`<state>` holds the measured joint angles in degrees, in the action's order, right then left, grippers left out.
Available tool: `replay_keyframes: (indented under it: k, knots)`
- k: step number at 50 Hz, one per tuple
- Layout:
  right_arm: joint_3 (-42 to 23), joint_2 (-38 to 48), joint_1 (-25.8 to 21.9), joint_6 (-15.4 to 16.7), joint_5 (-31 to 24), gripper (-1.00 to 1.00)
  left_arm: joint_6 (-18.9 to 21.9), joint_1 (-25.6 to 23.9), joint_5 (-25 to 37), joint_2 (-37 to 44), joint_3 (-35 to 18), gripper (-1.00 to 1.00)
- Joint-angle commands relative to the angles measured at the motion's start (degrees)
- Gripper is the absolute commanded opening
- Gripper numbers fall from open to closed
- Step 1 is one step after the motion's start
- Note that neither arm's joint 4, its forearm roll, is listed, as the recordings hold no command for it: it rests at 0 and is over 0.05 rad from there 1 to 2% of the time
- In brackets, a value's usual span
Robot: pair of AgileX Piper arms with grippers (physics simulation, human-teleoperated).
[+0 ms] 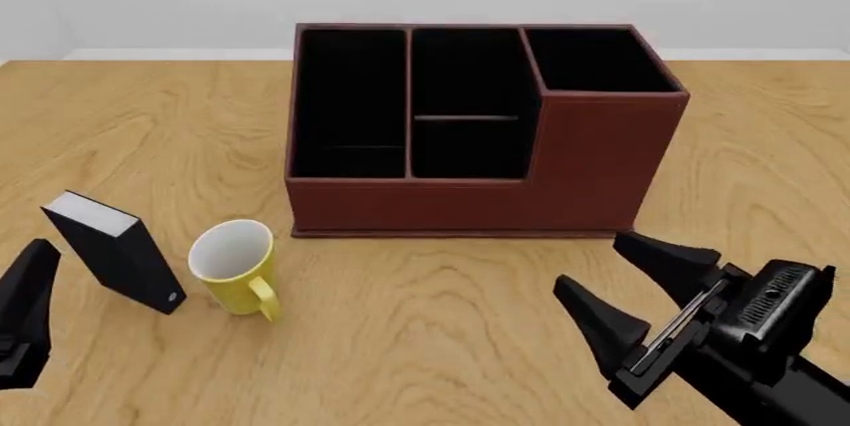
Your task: Pick up the yellow and white mug and place it to the right of the caddy.
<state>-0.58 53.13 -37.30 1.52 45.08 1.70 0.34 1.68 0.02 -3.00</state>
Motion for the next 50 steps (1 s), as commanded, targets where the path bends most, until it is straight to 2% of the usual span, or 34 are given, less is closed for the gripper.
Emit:
replay_keyframes:
  k: [1,23,50]
  knots:
    - [-1.12,7.09,-2.28,0.06,5.93,1.0,0.08,0.36,0.3,-0.01,-0.68,1.0]
    - [-4.11,16.17,-4.37,-0.95,11.92,1.0,0.61,0.9,2.44,-0.01,-3.48,1.0]
    - [-8.85,27.82,-8.5,0.03,17.41,1.0,1.04,1.67,2.97,-0.01,-4.43,1.0]
